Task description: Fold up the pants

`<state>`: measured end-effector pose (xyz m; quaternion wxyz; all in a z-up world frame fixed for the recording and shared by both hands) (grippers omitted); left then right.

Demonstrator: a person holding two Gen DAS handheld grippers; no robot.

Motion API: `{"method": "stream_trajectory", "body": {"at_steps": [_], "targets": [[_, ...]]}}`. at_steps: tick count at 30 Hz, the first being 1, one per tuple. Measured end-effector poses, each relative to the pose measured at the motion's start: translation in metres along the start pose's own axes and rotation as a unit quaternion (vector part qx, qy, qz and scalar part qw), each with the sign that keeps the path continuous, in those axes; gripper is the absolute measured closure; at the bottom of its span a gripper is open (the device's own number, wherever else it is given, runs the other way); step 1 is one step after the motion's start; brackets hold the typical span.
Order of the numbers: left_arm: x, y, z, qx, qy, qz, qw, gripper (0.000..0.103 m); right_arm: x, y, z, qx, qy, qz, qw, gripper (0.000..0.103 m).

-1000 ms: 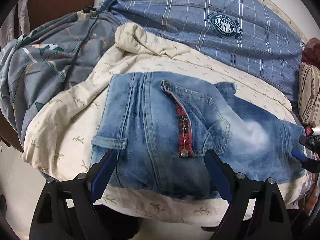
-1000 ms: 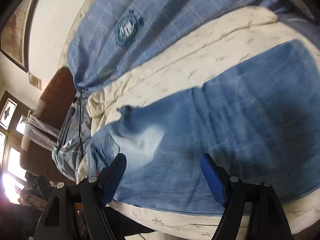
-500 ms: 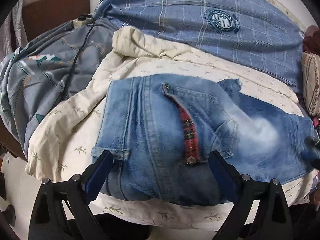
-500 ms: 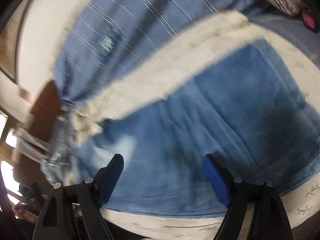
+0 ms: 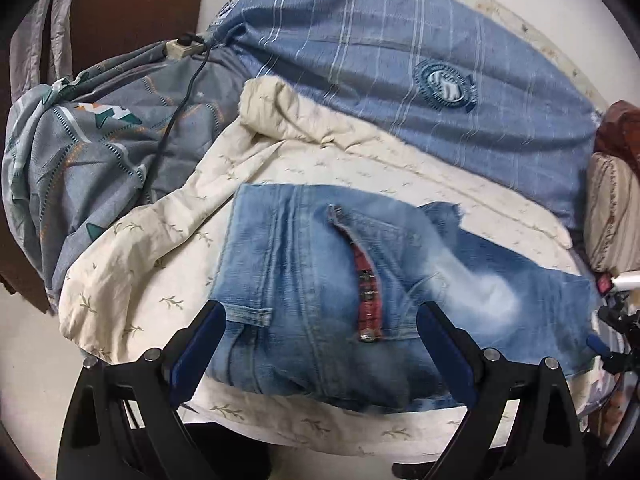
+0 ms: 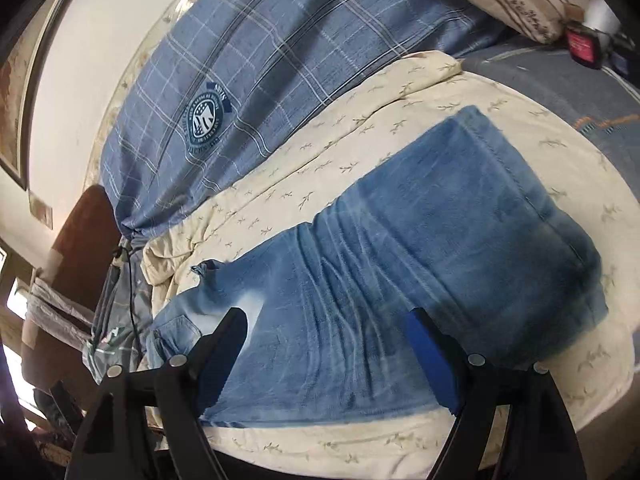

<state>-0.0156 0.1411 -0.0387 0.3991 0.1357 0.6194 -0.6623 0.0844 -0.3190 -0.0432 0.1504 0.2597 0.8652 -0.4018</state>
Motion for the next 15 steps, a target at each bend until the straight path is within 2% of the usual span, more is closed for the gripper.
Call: {"method": "stream_trajectory", "body": {"at_steps": [7, 12, 13, 15], "targets": [[0.008, 0.001, 0.009, 0.023, 0.009, 0.003, 0.9997, 0.006, 0.024, -0.044, 0.035, 0.002, 0.076, 0.023, 0.997, 0.019], [0.010, 0.014, 0.028, 0.036, 0.024, -0.011, 0.9990, 0.006, 0.033, -0.064, 0.089, 0.010, 0.171, 0.035, 0.985, 0.019], [0.011, 0.015, 0.035, 0.037, 0.030, -0.010, 0.9988, 0.006, 0.031, -0.068, 0.098, 0.005, 0.187, 0.045, 0.981, 0.019], [0.011, 0.017, 0.046, 0.041, 0.039, -0.014, 0.9983, 0.006, 0.026, -0.065, 0.112, -0.007, 0.211, 0.039, 0.977, 0.019]]}}
Point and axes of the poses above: each gripper's, at about its wrist camera, not at the fingertips, and y roughly the way its jaws point, z to its right, x to its underside, the point moved 3 cm from there along y, roughly the way its jaws point, and after that the axes turned 3 degrees about -x, right-handed, at the moved point
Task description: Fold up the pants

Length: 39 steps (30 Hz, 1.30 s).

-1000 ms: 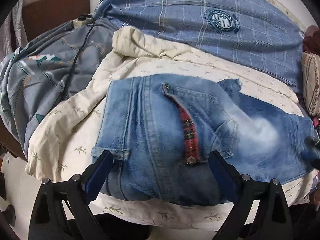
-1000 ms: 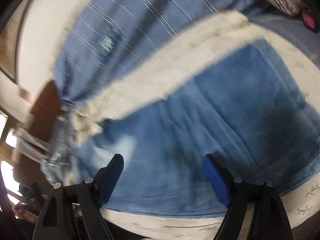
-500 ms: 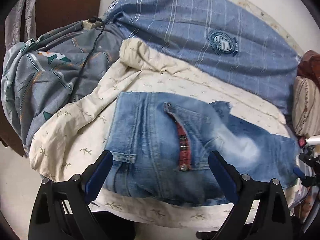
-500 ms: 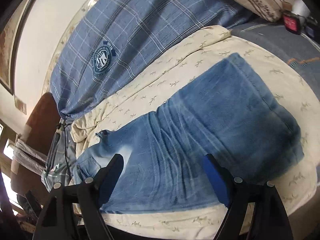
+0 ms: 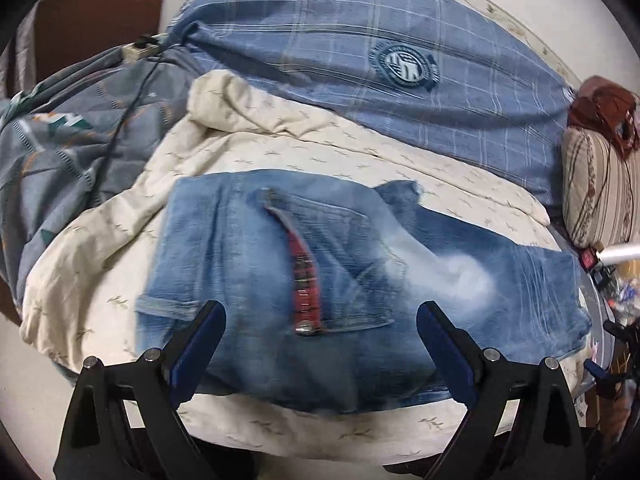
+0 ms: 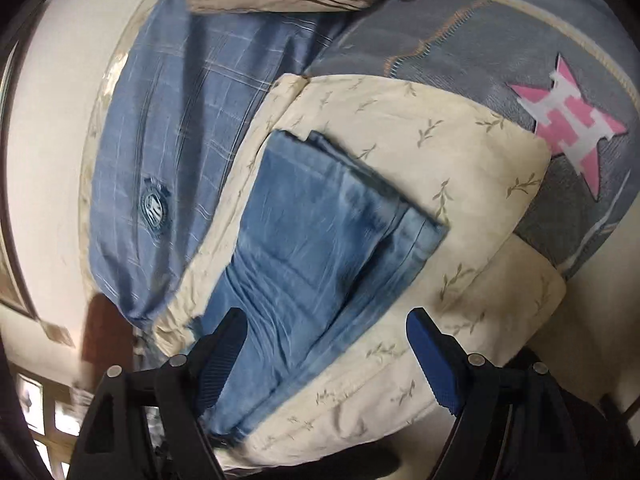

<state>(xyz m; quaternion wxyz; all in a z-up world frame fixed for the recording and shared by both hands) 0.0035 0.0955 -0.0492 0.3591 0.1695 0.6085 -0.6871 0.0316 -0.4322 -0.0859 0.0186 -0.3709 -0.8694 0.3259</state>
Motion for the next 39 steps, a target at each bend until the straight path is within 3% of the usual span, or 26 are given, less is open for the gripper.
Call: {"method": "stream_trajectory", "body": {"at_steps": [7, 11, 15, 17, 21, 24, 25, 27, 30, 32, 33, 36, 37, 38, 39], "targets": [[0.000, 0.005, 0.024, -0.003, 0.025, 0.000, 0.9997, 0.006, -0.021, 0.015, 0.017, 0.020, 0.037, -0.001, 0.999, 0.019], [0.000, 0.008, 0.023, -0.018, 0.035, 0.005, 0.9992, 0.006, -0.024, -0.009, 0.012, 0.038, 0.030, 0.049, 0.998, 0.019], [-0.001, 0.015, 0.011, -0.026, 0.018, -0.003, 0.9995, 0.006, -0.020, -0.009, -0.011, -0.036, 0.016, 0.028, 0.999, 0.019], [0.001, 0.016, 0.007, -0.023, 0.010, -0.010, 0.9996, 0.006, -0.021, 0.004, -0.014, -0.025, 0.008, 0.012, 1.000, 0.020], [0.005, 0.011, 0.002, -0.027, 0.011, -0.005, 0.9995, 0.006, -0.028, 0.028, -0.004, 0.033, 0.019, 0.011, 0.999, 0.036], [0.006, 0.010, 0.000, -0.027, 0.008, -0.007, 0.9996, 0.006, -0.033, 0.037, -0.002, 0.039, 0.018, 0.003, 0.999, 0.086], [0.006, 0.009, 0.000, -0.028, 0.008, -0.006, 0.9996, 0.006, -0.032, 0.036, -0.001, 0.047, 0.015, 0.005, 0.999, 0.095], [0.005, 0.007, -0.001, -0.030, 0.007, -0.002, 0.9995, 0.006, -0.028, 0.021, -0.004, 0.046, 0.004, 0.024, 0.999, 0.096], [0.003, 0.007, 0.000, -0.030, 0.005, -0.002, 0.9995, 0.006, -0.019, 0.002, -0.013, 0.047, -0.011, 0.043, 0.998, 0.096], [0.001, 0.007, 0.004, -0.025, 0.004, -0.002, 0.9997, 0.006, -0.014, 0.003, 0.000, 0.062, 0.008, 0.038, 0.997, 0.091], [0.000, 0.006, 0.007, -0.023, 0.007, -0.002, 0.9997, 0.006, -0.016, 0.003, 0.006, 0.084, 0.014, 0.046, 0.995, 0.084], [-0.007, 0.004, 0.025, -0.020, 0.028, 0.006, 0.9994, 0.006, -0.016, -0.003, 0.005, 0.083, 0.006, 0.038, 0.996, 0.075], [-0.010, 0.004, 0.034, -0.017, 0.035, 0.008, 0.9992, 0.006, -0.016, -0.009, 0.002, 0.084, -0.006, 0.047, 0.995, 0.056], [-0.013, 0.004, 0.043, -0.014, 0.041, 0.010, 0.9990, 0.006, -0.016, -0.016, 0.000, 0.087, -0.014, 0.055, 0.995, 0.044], [-0.016, 0.005, 0.054, -0.012, 0.048, 0.014, 0.9987, 0.006, -0.016, -0.024, 0.001, 0.090, -0.008, 0.065, 0.994, 0.024]]}}
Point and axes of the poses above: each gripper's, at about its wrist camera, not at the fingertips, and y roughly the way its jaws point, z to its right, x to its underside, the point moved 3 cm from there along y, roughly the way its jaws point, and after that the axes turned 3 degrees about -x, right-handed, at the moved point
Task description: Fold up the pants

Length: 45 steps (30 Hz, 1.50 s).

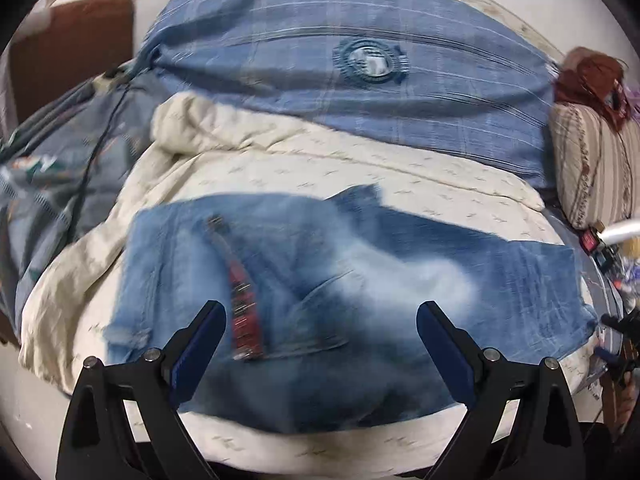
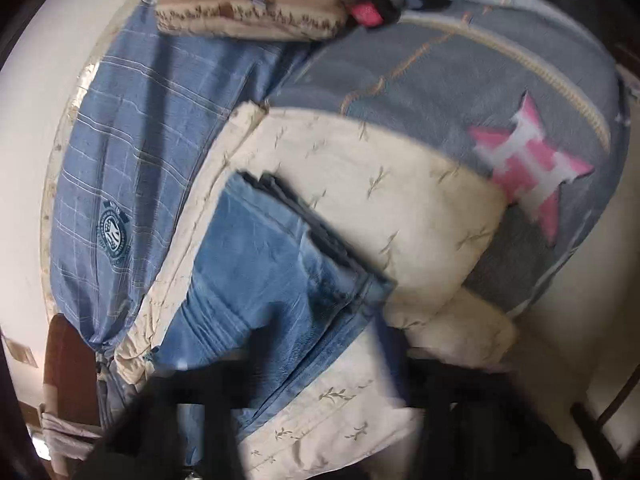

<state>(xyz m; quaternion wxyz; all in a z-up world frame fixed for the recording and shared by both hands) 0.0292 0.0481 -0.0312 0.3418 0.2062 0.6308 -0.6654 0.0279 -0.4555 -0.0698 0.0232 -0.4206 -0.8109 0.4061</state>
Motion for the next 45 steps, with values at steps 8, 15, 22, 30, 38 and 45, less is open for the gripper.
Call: {"method": "stream_trajectory", "body": {"at_steps": [8, 15, 22, 30, 38, 45], "targets": [[-0.006, 0.028, 0.106, 0.045, 0.048, -0.016, 0.9977, 0.006, -0.012, 0.022, -0.004, -0.061, 0.016, -0.035, 0.997, 0.025], [0.008, 0.061, 0.177, 0.063, 0.080, -0.040, 0.9939, 0.006, -0.007, 0.036, 0.005, -0.025, 0.029, -0.049, 0.998, 0.030], [0.046, 0.093, 0.217, 0.003, 0.200, -0.064, 0.9776, 0.004, -0.007, 0.042, -0.012, 0.017, -0.046, -0.048, 0.998, 0.078], [0.028, 0.059, 0.199, 0.028, 0.164, -0.016, 0.9859, 0.004, -0.012, 0.043, -0.002, -0.014, 0.004, -0.059, 0.998, 0.063], [0.050, 0.096, 0.202, 0.014, 0.181, -0.080, 0.9801, 0.001, -0.015, 0.043, -0.018, -0.009, -0.035, -0.056, 0.998, 0.084], [0.029, 0.098, 0.181, 0.063, 0.141, -0.107, 0.9823, 0.009, 0.004, 0.000, -0.123, 0.016, -0.210, 0.016, 0.977, 0.085]]}}
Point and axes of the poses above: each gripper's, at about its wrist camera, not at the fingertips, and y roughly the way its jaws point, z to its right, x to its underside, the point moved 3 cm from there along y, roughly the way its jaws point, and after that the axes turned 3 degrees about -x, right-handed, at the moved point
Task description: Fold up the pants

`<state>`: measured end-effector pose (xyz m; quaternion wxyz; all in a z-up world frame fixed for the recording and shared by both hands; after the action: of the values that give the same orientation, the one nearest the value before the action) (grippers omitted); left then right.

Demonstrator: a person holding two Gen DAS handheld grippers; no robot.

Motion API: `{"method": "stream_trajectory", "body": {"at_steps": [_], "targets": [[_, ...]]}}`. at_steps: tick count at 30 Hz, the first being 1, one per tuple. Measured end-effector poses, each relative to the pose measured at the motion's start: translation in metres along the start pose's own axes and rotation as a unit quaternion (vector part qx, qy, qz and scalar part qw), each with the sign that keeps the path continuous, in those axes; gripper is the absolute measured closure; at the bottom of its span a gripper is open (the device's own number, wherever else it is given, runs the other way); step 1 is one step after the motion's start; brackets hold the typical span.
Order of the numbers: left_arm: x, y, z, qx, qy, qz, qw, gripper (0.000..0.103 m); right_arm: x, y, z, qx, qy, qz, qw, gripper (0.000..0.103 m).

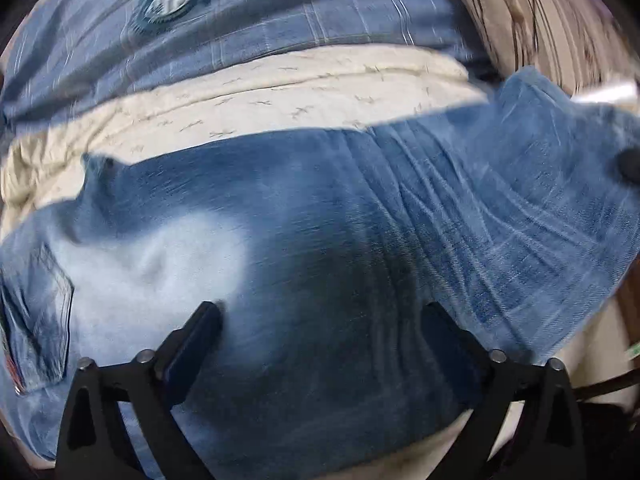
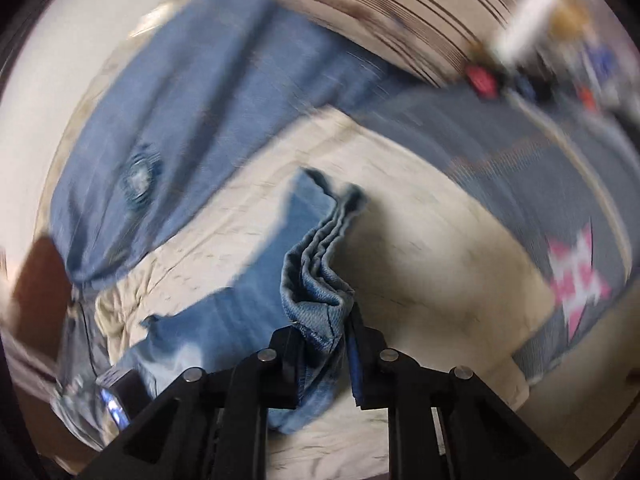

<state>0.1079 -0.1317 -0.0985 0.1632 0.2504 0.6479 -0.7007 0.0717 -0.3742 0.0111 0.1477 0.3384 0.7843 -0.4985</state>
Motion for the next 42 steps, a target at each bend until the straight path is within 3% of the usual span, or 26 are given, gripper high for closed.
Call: {"method": "stream_trajectory", "body": {"at_steps": [2, 4, 8, 11, 12, 15, 17, 19, 24, 29, 32, 33, 34, 35, 36, 38, 39, 42], "targets": [[0.002, -0.021, -0.028, 0.024, -0.047, 0.016, 0.9985, 0.010, 0.000, -0.011, -0.041, -0.010, -0.055, 0.017, 0.998, 0.085], [0.008, -0.051, -0.072, 0.018, -0.097, 0.051, 0.9938, 0.010, 0.012, -0.018, -0.093, -0.030, -0.120, 0.028, 0.992, 0.085], [0.035, -0.103, -0.167, -0.027, -0.172, 0.103, 0.9793, 0.010, 0.065, -0.007, -0.176, -0.076, -0.222, 0.006, 0.972, 0.085], [0.062, -0.122, -0.221, -0.068, -0.214, 0.112, 0.9680, 0.010, 0.115, 0.032, -0.202, -0.108, -0.239, -0.042, 0.964, 0.081], [0.070, -0.124, -0.236, -0.084, -0.221, 0.110, 0.9653, 0.010, 0.135, 0.060, -0.203, -0.115, -0.237, -0.083, 0.961, 0.078], [0.090, -0.124, -0.262, -0.099, -0.239, 0.093, 0.9613, 0.010, 0.174, 0.120, -0.191, -0.109, -0.230, -0.176, 0.951, 0.054], [0.090, -0.126, -0.264, -0.092, -0.250, 0.096, 0.9590, 0.010, 0.170, 0.106, -0.186, -0.148, -0.210, -0.153, 0.954, 0.046], [0.083, -0.130, -0.257, -0.086, -0.246, 0.103, 0.9600, 0.010, 0.157, 0.090, -0.182, -0.189, -0.181, -0.144, 0.955, 0.030], [0.061, -0.141, -0.216, -0.043, -0.216, 0.123, 0.9676, 0.010, 0.107, 0.055, -0.150, -0.256, -0.100, -0.097, 0.957, 0.025], [0.053, -0.121, -0.160, -0.003, -0.182, 0.103, 0.9780, 0.010, 0.074, 0.080, -0.130, -0.277, -0.051, -0.160, 0.946, 0.025], [0.056, -0.101, -0.133, 0.015, -0.158, 0.091, 0.9832, 0.010, 0.054, 0.102, -0.151, -0.307, -0.052, -0.207, 0.927, 0.025], [0.058, -0.096, -0.128, 0.014, -0.149, 0.086, 0.9849, 0.010, 0.054, 0.117, -0.162, -0.332, -0.044, -0.248, 0.909, 0.025], [0.061, -0.082, -0.122, 0.011, -0.139, 0.064, 0.9881, 0.010, 0.053, 0.128, -0.168, -0.338, -0.040, -0.262, 0.903, 0.025], [0.066, -0.062, -0.118, 0.010, -0.133, 0.025, 0.9908, 0.010, 0.051, 0.137, -0.170, -0.323, -0.047, -0.260, 0.909, 0.025], [0.071, -0.047, -0.118, 0.008, -0.136, -0.002, 0.9907, 0.010, 0.050, 0.161, -0.169, -0.281, -0.058, -0.263, 0.921, 0.025], [0.075, -0.041, -0.118, 0.000, -0.133, 0.005, 0.9911, 0.010, 0.056, 0.200, -0.153, -0.224, -0.018, -0.305, 0.925, 0.030], [0.075, -0.046, -0.116, -0.003, -0.125, 0.012, 0.9921, 0.010, 0.053, 0.202, -0.147, -0.236, 0.013, -0.291, 0.927, 0.030], [0.078, -0.069, -0.120, 0.024, -0.134, 0.037, 0.9900, 0.010, 0.040, 0.179, -0.161, -0.236, -0.030, -0.251, 0.938, 0.029]]}}
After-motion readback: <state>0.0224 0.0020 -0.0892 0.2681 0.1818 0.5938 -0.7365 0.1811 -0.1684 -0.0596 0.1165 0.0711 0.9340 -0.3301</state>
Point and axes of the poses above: each gripper's, at about its wrist camera, not at the fingertips, and y roughly the way its jaws point, z to its right, x to its underside, the point moved 3 cm from there along y, roughly the way its jaws point, and after that the axes turned 3 degrees about -x, right-handed, at the moved point
